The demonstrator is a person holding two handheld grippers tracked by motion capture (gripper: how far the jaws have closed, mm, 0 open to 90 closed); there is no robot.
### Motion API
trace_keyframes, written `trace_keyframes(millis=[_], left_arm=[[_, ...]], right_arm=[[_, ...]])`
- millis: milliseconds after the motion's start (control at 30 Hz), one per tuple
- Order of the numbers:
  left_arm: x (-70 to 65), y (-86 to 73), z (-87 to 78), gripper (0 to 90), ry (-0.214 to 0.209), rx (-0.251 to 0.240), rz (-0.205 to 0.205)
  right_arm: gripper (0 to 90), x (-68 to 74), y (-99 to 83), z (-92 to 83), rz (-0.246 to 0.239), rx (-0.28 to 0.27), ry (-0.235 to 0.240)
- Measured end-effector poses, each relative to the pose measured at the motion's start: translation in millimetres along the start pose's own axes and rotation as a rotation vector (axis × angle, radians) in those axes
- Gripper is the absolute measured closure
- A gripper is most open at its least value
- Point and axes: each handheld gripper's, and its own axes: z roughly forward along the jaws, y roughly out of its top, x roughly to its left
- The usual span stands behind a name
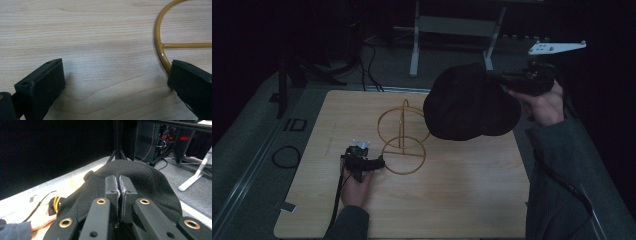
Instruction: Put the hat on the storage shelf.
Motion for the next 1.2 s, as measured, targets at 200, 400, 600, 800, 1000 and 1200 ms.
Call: trace_keyframes(millis=[200,400,600,800,1000,1200], left_arm=[[0.1,0.0,-0.1,0.7,0.000,0.001,0.001],[0.0,0.0,-0.1,0.7,0.000,0.002,0.000],[-0.1,0.0,0.0,0.7,0.000,0.000,-0.002],[0.0,0.0,-0.1,0.7,0.000,0.002,0.000],[0.0,-0.1,-0.1,0.7,0.000,0.001,0.000],[0.0,-0.1,-0.1,0.7,0.001,0.001,0.000]], right_arm=[[86.8,4.6,7.9,3.9,-0.005,-0.016,0.009],[86.8,7.1,13.9,6.0,0.000,-0.038,0.020],[86.8,10.3,18.3,10.5,0.005,-0.055,0.039],[86.8,11.1,20.5,18.9,0.019,-0.064,0.050],[86.8,15.5,22.1,28.0,0.024,-0.069,0.069],[86.8,22.7,26.1,33.9,0.014,-0.089,0.091]])
